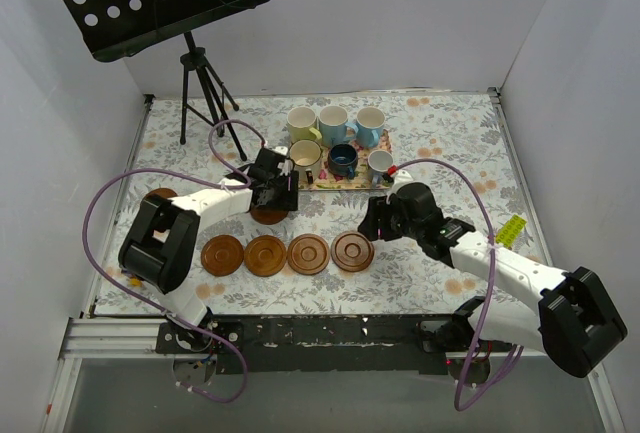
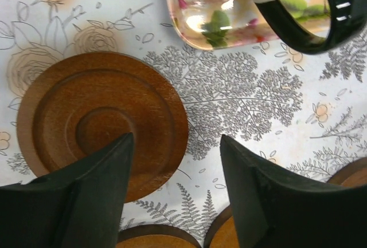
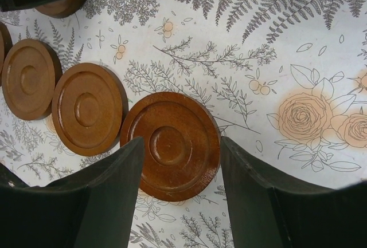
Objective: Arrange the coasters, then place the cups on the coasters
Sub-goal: Move the coaster to the center of the board.
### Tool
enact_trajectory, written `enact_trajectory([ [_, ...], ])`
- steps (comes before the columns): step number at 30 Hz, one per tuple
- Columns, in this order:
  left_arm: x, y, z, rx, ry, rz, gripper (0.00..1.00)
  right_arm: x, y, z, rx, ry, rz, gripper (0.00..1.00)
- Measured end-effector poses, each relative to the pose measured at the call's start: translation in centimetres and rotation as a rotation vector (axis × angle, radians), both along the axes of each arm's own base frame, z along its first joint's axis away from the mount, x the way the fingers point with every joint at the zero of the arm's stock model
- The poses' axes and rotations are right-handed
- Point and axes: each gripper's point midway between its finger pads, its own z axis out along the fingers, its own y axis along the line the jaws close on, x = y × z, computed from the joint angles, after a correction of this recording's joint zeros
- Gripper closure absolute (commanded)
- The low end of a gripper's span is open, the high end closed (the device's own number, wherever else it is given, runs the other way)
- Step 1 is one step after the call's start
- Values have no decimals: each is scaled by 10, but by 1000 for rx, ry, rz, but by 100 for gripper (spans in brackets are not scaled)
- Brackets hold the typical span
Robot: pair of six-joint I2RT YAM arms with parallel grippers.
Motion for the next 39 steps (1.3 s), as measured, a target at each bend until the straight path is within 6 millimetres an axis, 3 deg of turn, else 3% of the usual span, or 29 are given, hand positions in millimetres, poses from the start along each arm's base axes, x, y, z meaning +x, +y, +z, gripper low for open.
enact_trajectory([
  [5,-1,-3,2,-10,-1,-10,30,5,4,5,3,-5,0,38],
  [8,2,5,11,-2,-24,5,23,9,7,9,6,-9,0,38],
  [13,21,46,29,19,-76,112,21,17,13,21,22,-30,1,39],
  [16,26,76,23,37,-47,184,29,18,15,24,26,-36,4,39],
  [19,25,91,9,54,0,217,36,16,17,24,25,-36,10,39],
  [25,14,91,-16,83,91,205,50,14,19,24,26,-37,18,40],
  [33,11,74,-16,16,111,156,58,13,15,24,11,-39,3,40],
  [39,0,40,-14,-22,122,82,59,16,13,17,-12,-30,-10,40],
])
